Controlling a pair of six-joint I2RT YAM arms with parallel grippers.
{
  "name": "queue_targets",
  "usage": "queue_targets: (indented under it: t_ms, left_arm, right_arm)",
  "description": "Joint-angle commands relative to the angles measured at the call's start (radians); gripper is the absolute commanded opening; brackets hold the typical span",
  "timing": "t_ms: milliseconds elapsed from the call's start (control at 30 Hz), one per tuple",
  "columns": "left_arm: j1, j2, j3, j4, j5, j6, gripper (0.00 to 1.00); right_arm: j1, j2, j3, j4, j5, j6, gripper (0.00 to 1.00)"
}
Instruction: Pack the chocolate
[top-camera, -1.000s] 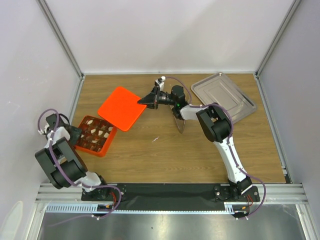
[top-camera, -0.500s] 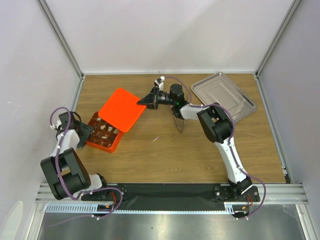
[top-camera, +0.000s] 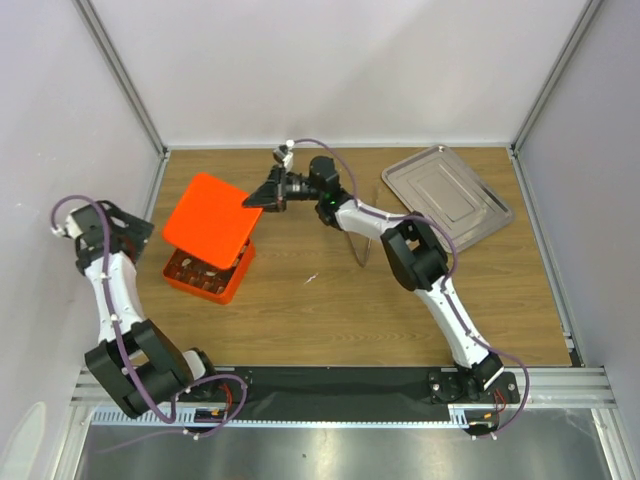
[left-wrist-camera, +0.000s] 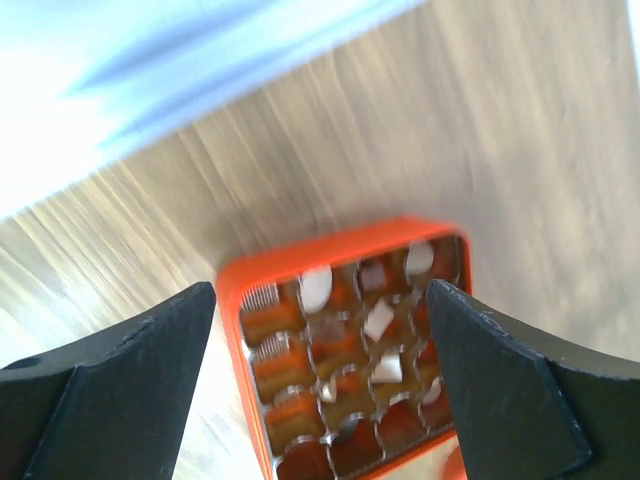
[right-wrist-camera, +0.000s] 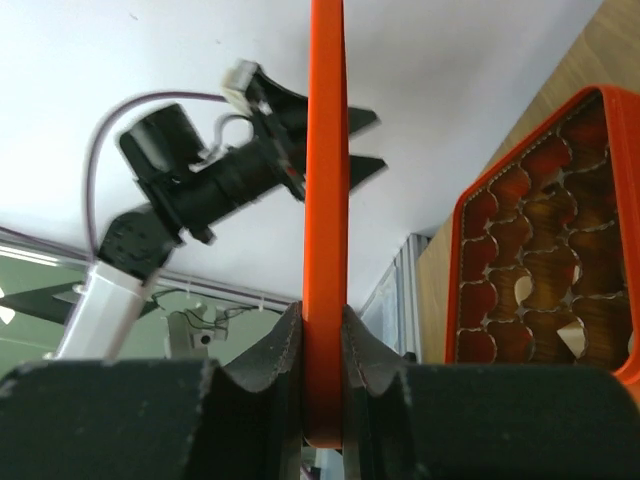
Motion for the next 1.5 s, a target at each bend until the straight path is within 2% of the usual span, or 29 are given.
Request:
queue_targets:
  t_ms: [0, 167, 433, 700, 1200, 1467]
  left_arm:
    - [0.066, 0.026, 0.084, -0.015, 0.125, 0.103, 0.93]
    - [0.079, 0.066, 0.074, 0.055, 0.285, 0.141, 0.92]
    - [0.079, 0.022, -0.067, 0.178, 0.283, 0.171, 0.93]
    - [0.079, 0.052, -0.140, 0.229, 0.339, 0.176, 0.91]
    - [0.077, 0.064, -0.149, 0.202, 0.357, 0.197, 0.87]
    - [0.076, 0.068, -0.150, 0.176, 0.343, 0.207, 0.86]
  right_arm:
    - [0.041, 0.091, 0.123, -0.101, -0.031, -0.045, 0.00]
    - [0.067, 0.168, 0.242, -0.193, -0.011, -0.080, 0.00]
    - [0.095, 0.305, 0.453, -0.328, 0.006, -0.125, 0.00]
    - [0.095, 0.346, 0.434, -0.338, 0.040, -0.129, 0.00]
    - [0.064, 0.306, 0.355, -0.292, 0.067, -0.129, 0.03]
    - [0.057, 0.293, 0.331, -0.284, 0.077, -0.135, 0.18]
